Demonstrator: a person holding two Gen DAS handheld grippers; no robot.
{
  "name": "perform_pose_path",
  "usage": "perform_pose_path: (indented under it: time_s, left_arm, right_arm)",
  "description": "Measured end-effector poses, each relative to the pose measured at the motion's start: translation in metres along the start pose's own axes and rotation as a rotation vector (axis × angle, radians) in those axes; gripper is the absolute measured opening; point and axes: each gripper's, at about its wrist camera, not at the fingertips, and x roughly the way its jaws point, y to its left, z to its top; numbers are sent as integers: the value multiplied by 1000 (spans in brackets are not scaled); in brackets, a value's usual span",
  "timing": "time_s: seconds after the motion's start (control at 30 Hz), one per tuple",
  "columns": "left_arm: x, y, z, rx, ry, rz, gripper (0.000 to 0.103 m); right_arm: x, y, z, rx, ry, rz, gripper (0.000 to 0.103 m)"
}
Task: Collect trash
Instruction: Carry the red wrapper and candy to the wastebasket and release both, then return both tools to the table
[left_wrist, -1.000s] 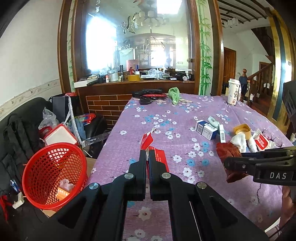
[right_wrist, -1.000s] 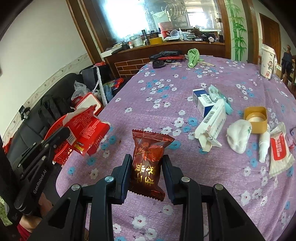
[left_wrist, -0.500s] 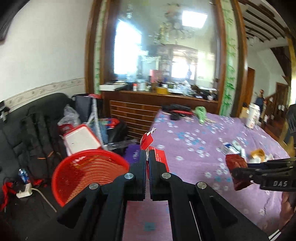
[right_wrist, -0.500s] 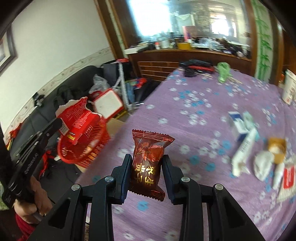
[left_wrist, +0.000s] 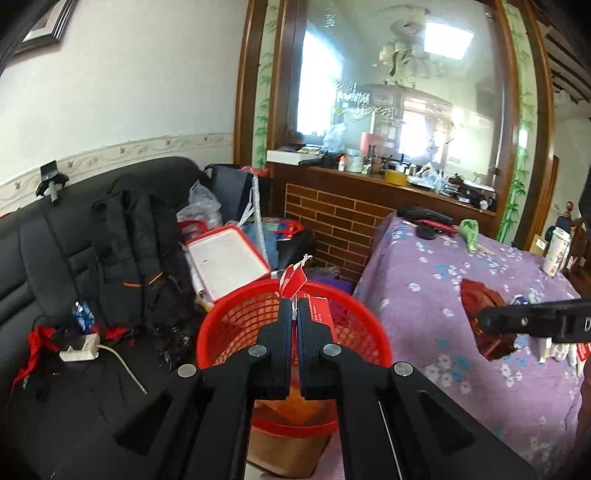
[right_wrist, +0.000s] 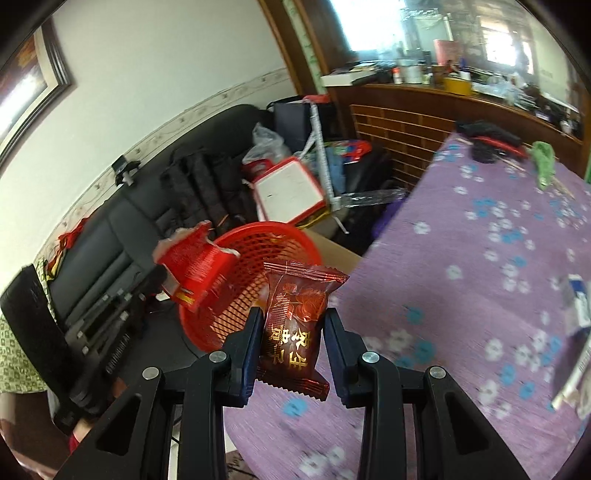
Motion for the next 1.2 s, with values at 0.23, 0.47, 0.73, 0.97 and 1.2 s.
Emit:
perform_pose_path:
  time_s: [0.23, 0.47, 0.73, 0.97, 1.2]
  left_arm:
    - [15, 12, -8, -19, 40, 6, 3]
    - [22, 16, -7, -22, 45, 9, 4]
    - [23, 11, -6, -27, 46, 8, 33]
    - [16, -29, -4, 14, 46, -68, 35]
    - [13, -105, -6, 109, 87, -205, 41]
  right_arm:
    - [38, 23, 26, -19, 16, 25, 37]
    - [56, 29, 38, -13, 8, 30, 46]
    - [24, 8, 19, 5, -28, 16, 51]
    - [-23, -41, -11, 67, -68, -41, 51]
    - [-95, -113, -58, 195, -163, -159, 51]
